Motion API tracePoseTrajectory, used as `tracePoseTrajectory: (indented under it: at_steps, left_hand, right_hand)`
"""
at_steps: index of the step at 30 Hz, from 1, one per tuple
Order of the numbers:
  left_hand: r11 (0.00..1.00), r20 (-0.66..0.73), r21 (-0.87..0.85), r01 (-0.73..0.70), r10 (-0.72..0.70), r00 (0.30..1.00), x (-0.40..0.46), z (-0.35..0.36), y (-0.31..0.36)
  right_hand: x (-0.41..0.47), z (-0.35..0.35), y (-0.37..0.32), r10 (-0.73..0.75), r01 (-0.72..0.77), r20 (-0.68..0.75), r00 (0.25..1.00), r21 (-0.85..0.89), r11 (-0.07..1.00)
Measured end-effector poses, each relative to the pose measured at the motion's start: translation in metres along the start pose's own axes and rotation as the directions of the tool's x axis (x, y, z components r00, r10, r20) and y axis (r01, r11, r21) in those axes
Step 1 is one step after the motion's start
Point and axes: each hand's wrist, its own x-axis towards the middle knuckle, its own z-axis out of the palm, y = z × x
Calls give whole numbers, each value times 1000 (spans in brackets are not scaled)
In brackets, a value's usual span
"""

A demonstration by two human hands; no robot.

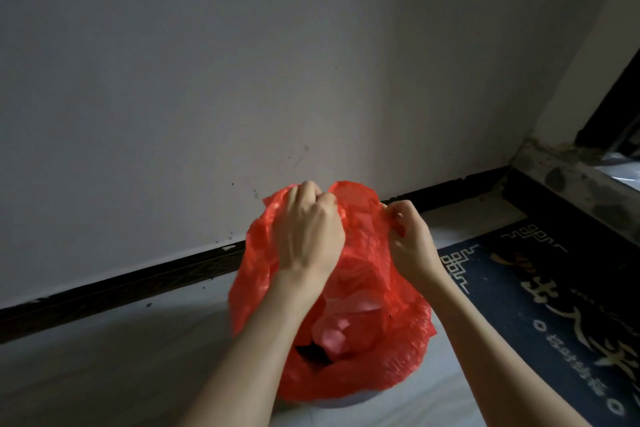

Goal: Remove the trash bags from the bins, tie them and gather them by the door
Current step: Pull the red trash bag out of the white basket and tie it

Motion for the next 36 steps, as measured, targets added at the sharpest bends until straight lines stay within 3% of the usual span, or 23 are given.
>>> tracePoseTrajectory:
  at_steps: [2, 4, 6, 8, 11, 13, 14, 15, 17, 19, 20, 22, 23, 25, 27, 29, 31, 33, 36]
  left_hand:
    - [992, -150, -53, -115, 106, 983, 2, 1, -2]
    - [980, -138, -91, -177, 164, 977, 3, 2, -10]
    - [985, 46, -28, -172, 174, 984, 4, 2, -20]
    - [992, 334, 77, -99, 68, 940, 5, -2, -29]
    - [947, 581, 322, 0, -198, 789, -1, 5, -40]
    - [914, 691, 406, 24, -324, 646, -14, 15, -47]
    - [899, 711, 439, 9, -353, 609, -20, 18, -49]
    - [886, 702, 464, -13, -358, 615, -23, 17, -50]
    - [865, 651, 494, -87, -301, 697, -23, 9, -48]
    - [869, 630, 456, -191, -164, 759, -20, 2, -44]
    - [887, 656, 394, -242, -88, 749, -20, 0, -41]
    - [939, 749, 230, -257, -2, 662, -24, -6, -33]
    - [960, 813, 180, -215, -22, 583, -29, -10, -29]
    - [964, 912, 175, -200, -82, 401, -40, -15, -23]
    - [927, 958, 191, -322, -103, 269, -52, -18, -20]
    - [892, 978, 174, -417, -108, 176, -62, -16, -20]
    - [885, 982, 165, -434, -105, 160, -62, -12, -21]
    - [894, 975, 171, -415, -93, 201, -61, -7, -21]
    - [890, 941, 195, -413, -50, 336, -62, -2, -24]
  right_hand:
    - [-2, -2, 8, -111, 119, 89, 990, -88, 989]
    - [-7, -6, 16, -191, 226, 194, 962, -182, 957]
    - [-13, -13, 22, -186, 297, 330, 926, -329, 896]
    - [-18, -18, 25, -95, 369, 493, 865, -496, 786]
    - [-27, -24, 29, 10, 421, 603, 798, -568, 708]
    - [-30, -27, 27, 11, 399, 577, 817, -579, 712]
    - [-31, -28, 26, 15, 376, 554, 832, -583, 720]
    - [-31, -30, 25, 23, 353, 536, 844, -588, 728]
    - [-31, -33, 23, 60, 313, 519, 852, -598, 738]
    - [-32, -37, 17, 133, 281, 523, 842, -635, 720]
    - [-33, -40, 14, 173, 286, 534, 828, -667, 688]
    - [-32, -45, 10, 256, 336, 556, 791, -744, 578]
    - [-32, -50, 9, 322, 348, 564, 761, -773, 531]
    - [-34, -59, 9, 481, 317, 573, 663, -798, 513]
    - [-42, -69, 8, 604, 286, 578, 548, -808, 514]
    - [-50, -73, 10, 672, 294, 577, 464, -816, 497]
    - [-55, -70, 17, 716, 260, 563, 414, -827, 499]
    - [-58, -67, 28, 678, 243, 565, 470, -821, 516]
    - [-60, -66, 33, 469, 277, 538, 701, -811, 516]
